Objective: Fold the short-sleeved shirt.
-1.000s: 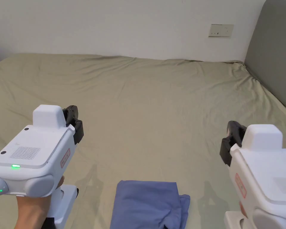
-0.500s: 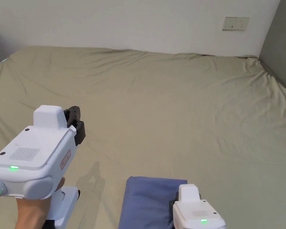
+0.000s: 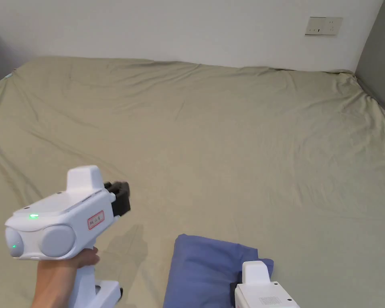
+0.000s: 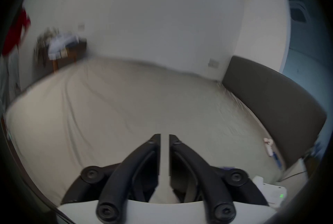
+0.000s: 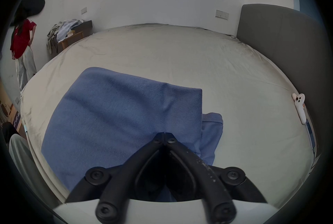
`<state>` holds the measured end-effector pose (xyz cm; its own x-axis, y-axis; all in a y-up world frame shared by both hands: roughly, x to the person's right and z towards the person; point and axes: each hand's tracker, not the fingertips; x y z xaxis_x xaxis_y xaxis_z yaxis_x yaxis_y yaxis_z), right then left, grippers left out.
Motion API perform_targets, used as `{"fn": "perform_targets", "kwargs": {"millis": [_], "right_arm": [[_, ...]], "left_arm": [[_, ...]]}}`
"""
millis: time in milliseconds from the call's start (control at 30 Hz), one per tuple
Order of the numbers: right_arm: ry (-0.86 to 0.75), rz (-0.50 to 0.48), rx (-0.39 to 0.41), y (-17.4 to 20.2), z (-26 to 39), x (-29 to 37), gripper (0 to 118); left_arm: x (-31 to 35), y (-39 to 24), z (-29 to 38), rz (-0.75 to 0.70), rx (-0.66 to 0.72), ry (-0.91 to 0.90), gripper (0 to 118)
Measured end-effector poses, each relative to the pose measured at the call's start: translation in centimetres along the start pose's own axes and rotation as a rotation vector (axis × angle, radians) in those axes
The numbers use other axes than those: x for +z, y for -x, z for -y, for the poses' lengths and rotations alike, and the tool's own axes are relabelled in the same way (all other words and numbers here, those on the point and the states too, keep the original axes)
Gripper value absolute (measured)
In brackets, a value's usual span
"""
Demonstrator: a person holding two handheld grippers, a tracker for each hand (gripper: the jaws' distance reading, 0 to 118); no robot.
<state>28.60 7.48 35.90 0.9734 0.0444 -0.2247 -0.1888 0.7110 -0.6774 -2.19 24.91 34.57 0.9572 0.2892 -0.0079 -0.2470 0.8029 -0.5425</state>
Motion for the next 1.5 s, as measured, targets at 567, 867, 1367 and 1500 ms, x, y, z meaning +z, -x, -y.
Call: {"fn": "perform_targets", "kwargs": {"millis": [567,867,1367,1500], "right_arm": [[0.000,-0.024,-0.016,-0.5,-0.1,0.1,1],[-0.002,-0.035,-0.038,-0.8,-0.1,0.1,1],[-0.229,-0.062,0.065,0.8,-9.7,5.6,1],[-0.256,-0.075,0.061,2.3,-11.8,5.3,1]], "left_arm": [[-12.7,1.0,9.9,0.308,0.287,0.625,96],[-12.8,-0.5,11.0,0.332,0.262,0.626,23],[-9.1,14.2,-1.2,-0.002,-0.013,0.470,21],[-7.9,22.8,-4.7,-0.213,-0.005,0.455,21]]}}
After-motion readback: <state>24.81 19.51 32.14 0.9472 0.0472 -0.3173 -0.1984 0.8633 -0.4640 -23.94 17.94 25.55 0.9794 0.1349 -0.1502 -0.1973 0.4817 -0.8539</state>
